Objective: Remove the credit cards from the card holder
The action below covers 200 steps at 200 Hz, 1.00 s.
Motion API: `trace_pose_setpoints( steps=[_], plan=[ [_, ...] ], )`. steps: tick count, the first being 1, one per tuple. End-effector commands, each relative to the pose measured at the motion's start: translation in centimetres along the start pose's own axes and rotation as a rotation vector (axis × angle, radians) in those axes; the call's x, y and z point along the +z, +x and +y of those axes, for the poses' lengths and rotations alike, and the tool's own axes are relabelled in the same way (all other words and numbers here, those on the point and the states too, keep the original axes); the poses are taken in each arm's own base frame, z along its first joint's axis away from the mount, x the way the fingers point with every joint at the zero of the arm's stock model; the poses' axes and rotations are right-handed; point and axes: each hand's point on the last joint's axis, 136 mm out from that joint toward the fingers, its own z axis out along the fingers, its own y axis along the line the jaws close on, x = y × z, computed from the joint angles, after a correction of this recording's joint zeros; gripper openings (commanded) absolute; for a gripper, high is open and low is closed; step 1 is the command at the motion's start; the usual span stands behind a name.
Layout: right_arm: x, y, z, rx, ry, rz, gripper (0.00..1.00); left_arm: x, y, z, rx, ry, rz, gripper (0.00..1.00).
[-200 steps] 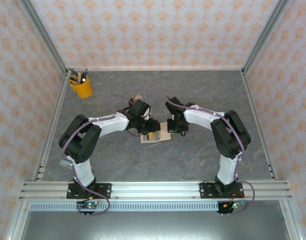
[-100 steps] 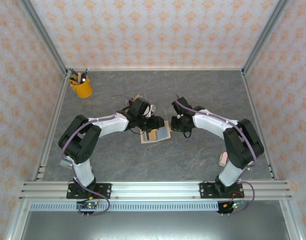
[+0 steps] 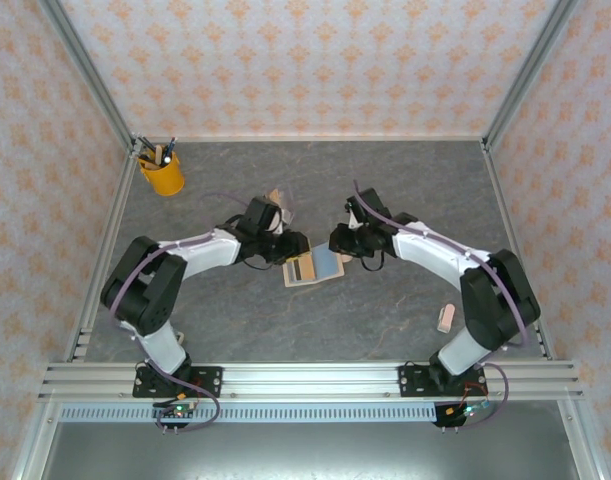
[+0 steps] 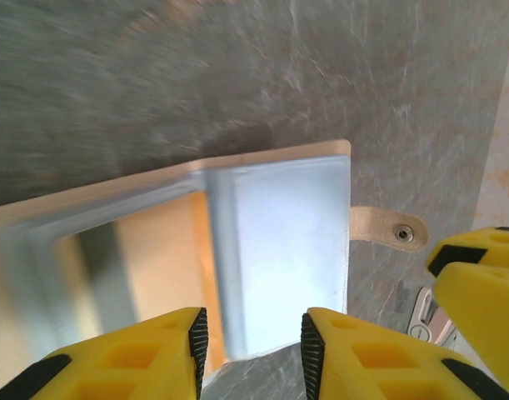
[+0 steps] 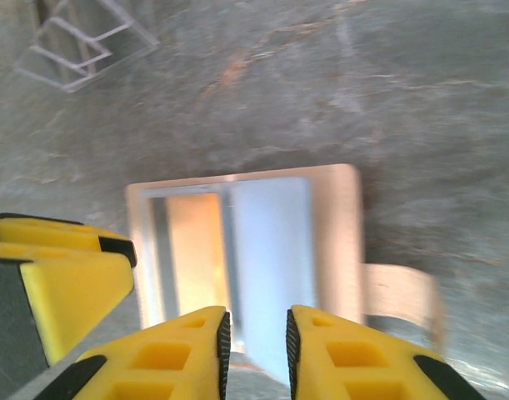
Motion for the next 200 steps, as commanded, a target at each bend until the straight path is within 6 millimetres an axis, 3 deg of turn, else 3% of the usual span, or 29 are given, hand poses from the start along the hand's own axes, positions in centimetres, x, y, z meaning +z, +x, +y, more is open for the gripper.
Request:
trace_pose_setpoints(
  steps=[1, 28, 76, 128, 180, 200],
  plan=[
    [1.1, -0.1, 3.8, -0.013, -0.134, 0.044, 0.27, -2.5, -1.1, 2.3, -0.041, -0.08, -0.089, 0.37],
    [3.6, 0.3, 4.5, 0.037, -0.168, 0.109, 0.26, -3.9, -1.2, 4.4, -0.072, -0.157, -0.144, 0.33],
    [6.8, 0.9, 3.4, 0.095, -0.139, 0.172, 0.21, -3.3, -0.6, 4.5, -0.101, -0.106, -0.138, 0.24],
    [8.0, 1.5, 1.7, 0.154, -0.116, 0.205, 0.19, -1.6, 0.4, 3.6, -0.118, -0.018, -0.043, 0.19],
    [7.8, 1.7, 1.2, 0.147, -0.112, 0.212, 0.18, -0.4, 0.4, 2.4, -0.104, 0.001, -0.017, 0.16],
    [7.6, 1.6, 1.0, 0.139, -0.101, 0.208, 0.18, 0.2, 0.5, 2.8, -0.105, -0.028, -0.012, 0.15]
  ],
)
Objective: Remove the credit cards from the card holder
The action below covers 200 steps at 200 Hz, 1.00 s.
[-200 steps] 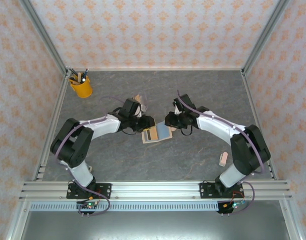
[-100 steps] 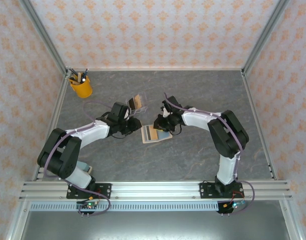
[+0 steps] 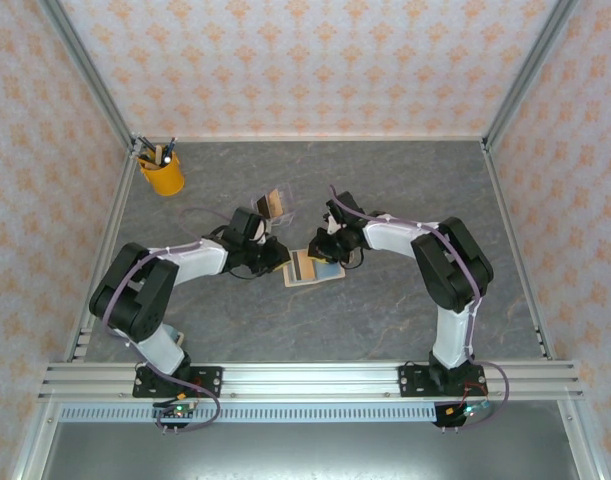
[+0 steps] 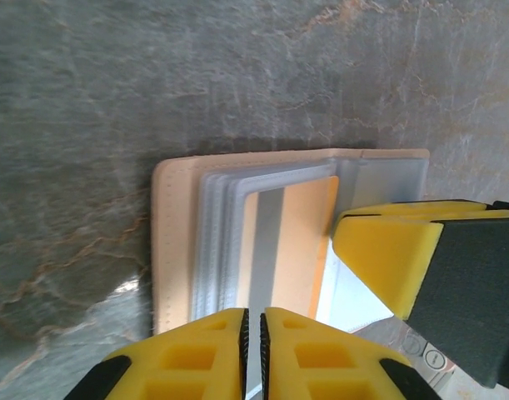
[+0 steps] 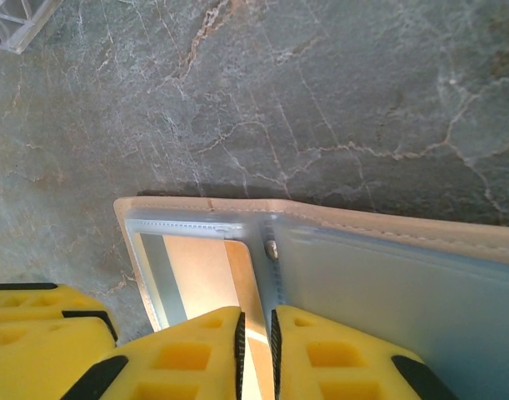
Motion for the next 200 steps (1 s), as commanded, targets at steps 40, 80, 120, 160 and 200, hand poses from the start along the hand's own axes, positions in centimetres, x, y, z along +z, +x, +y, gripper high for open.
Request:
trace_pose_setpoints(
  steps=[40, 80, 120, 160, 200],
  plan=[
    [0.0, 0.2, -0.8, -0.014, 0.017, 0.009, 0.17, 1.5, 0.1, 0.7, -0.029, -0.035, 0.012, 0.12],
    [0.4, 0.9, -0.9, -0.025, 0.005, 0.04, 0.17, 1.9, 0.7, 2.7, -0.058, -0.082, 0.01, 0.12],
    [1.1, 1.3, -0.4, -0.033, -0.044, 0.076, 0.17, 2.2, 1.0, 3.9, -0.078, -0.115, 0.014, 0.11],
    [1.1, 1.4, 0.1, -0.047, -0.08, 0.082, 0.14, 2.5, 1.5, 4.6, -0.088, -0.129, 0.032, 0.1],
    [0.3, 1.0, -0.3, -0.057, -0.061, 0.043, 0.03, 2.2, 1.2, 4.2, -0.075, -0.135, 0.028, 0.11]
  ],
)
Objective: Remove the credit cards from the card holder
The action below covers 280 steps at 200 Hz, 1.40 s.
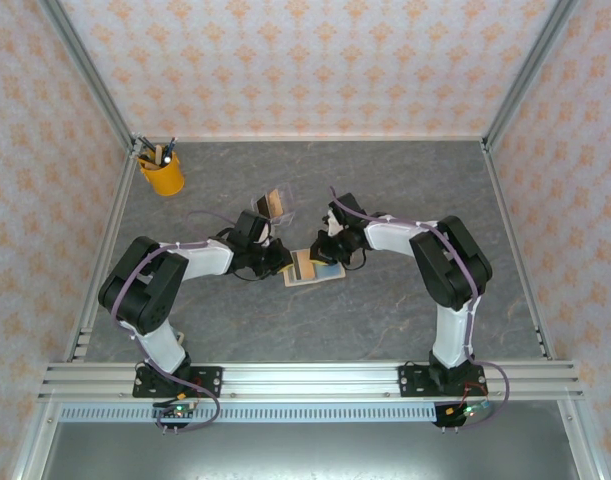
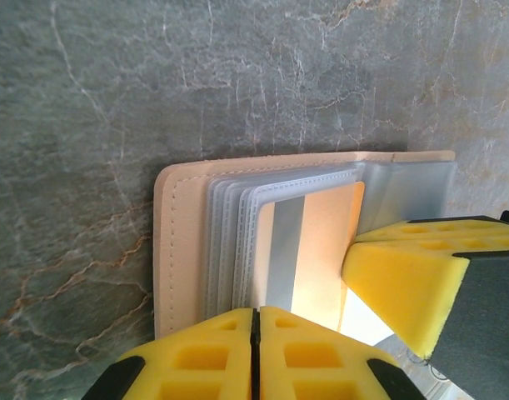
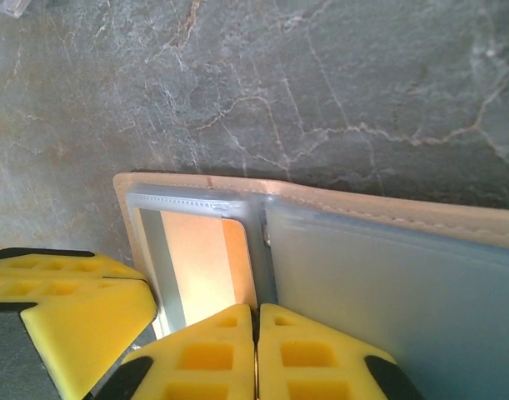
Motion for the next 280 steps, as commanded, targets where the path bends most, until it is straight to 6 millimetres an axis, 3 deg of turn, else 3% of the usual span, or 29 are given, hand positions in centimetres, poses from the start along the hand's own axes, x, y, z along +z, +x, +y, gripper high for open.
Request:
trace_pose_setpoints(
  steps=[1, 48, 100, 152, 230, 280],
  plan=[
    [-0.2, 0.3, -0.1, -0.028, -0.009, -0.009, 0.03, 0.6, 0.7, 3.2, -0.041, -0.117, 0.013, 0.12],
    [-2.0, -0.2, -1.7, -0.052, 0.068, -0.078, 0.0, -0.7, 0.2, 1.2, 0.011, -0.086, 0.002, 0.2],
    [-1.7, -0.2, -2.1, -0.047, 0.081, -0.066, 0.0, -1.8, -0.2, -1.1, 0.095, -0.044, 0.006, 0.16],
    [-0.9, 0.1, -2.2, -0.012, 0.062, -0.034, 0.22, -1.4, 0.1, -3.4, 0.139, 0.028, 0.025, 0.13],
    [0.1, 0.6, -2.3, 0.001, 0.038, 0.013, 0.27, 1.1, 0.4, 0.3, 0.07, -0.092, 0.07, 0.1],
    [0.2, 0.6, -0.6, 0.002, -0.05, 0.036, 0.22, 1.4, 1.2, 3.4, 0.026, -0.2, 0.082, 0.07]
  ],
)
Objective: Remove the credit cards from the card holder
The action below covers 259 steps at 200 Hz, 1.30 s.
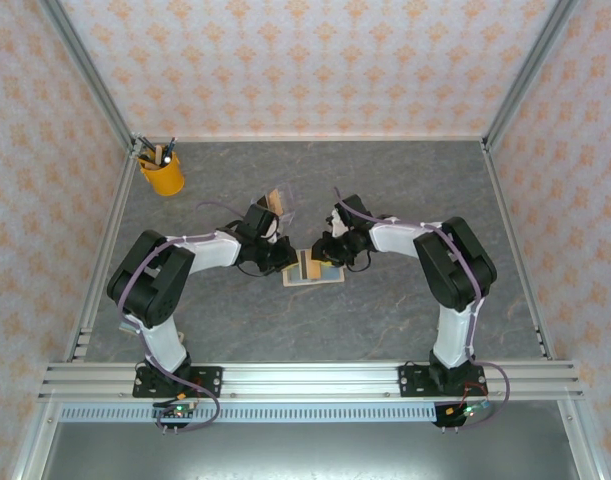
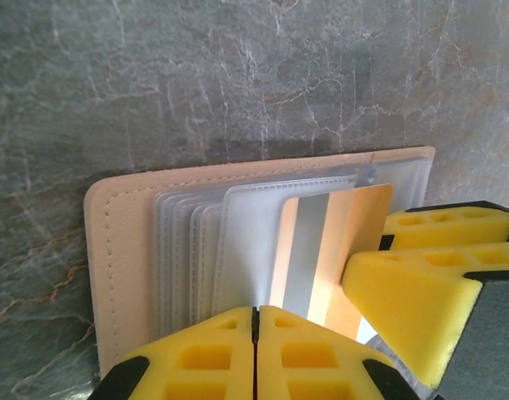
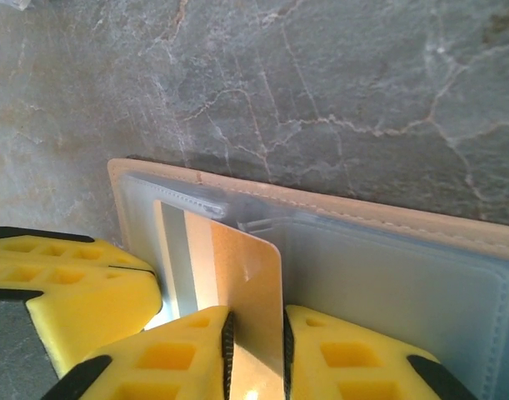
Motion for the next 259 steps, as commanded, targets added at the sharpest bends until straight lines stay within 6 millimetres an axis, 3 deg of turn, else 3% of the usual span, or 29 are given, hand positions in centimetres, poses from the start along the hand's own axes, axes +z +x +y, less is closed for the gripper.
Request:
trace_pose_setpoints(
  steps=[1, 32, 73, 113, 151, 187, 206, 259],
  plan=[
    [0.7, 0.4, 0.1, 0.028, -0.023, 0.033, 0.22, 0.8, 1.4, 4.3, -0.055, -0.157, 0.035, 0.07],
    [-0.4, -0.2, 0.0, 0.016, 0.012, -0.017, 0.12, 0.3, 1.4, 4.5, -0.044, -0.176, 0.022, 0.07],
    [-3.1, -0.8, -1.7, 0.014, 0.112, -0.121, 0.01, -0.2, 1.0, 4.1, -0.042, -0.162, 0.011, 0.1],
    [-6.1, -1.1, -1.3, -0.032, 0.112, -0.193, 0.0, -1.3, 0.1, 1.3, -0.006, -0.07, -0.019, 0.17],
    [-9.8, -2.0, 2.7, -0.09, -0.067, -0.266, 0.0, -4.8, -1.3, -3.2, 0.026, 0.07, -0.079, 0.32],
    [-12.9, -3.3, 7.5, -0.117, -0.317, -0.296, 0.0, -9.6, -2.5, -7.6, 0.044, 0.247, -0.159, 0.56],
    [-13.8, -3.7, 9.6, -0.125, -0.429, -0.286, 0.0, -11.5, -2.7, -10.0, 0.073, 0.348, -0.185, 0.64],
    [-15.8, -4.0, 13.3, -0.147, -0.599, -0.266, 0.0, -12.2, -3.1, -12.8, 0.084, 0.482, -0.169, 0.67]
  ],
)
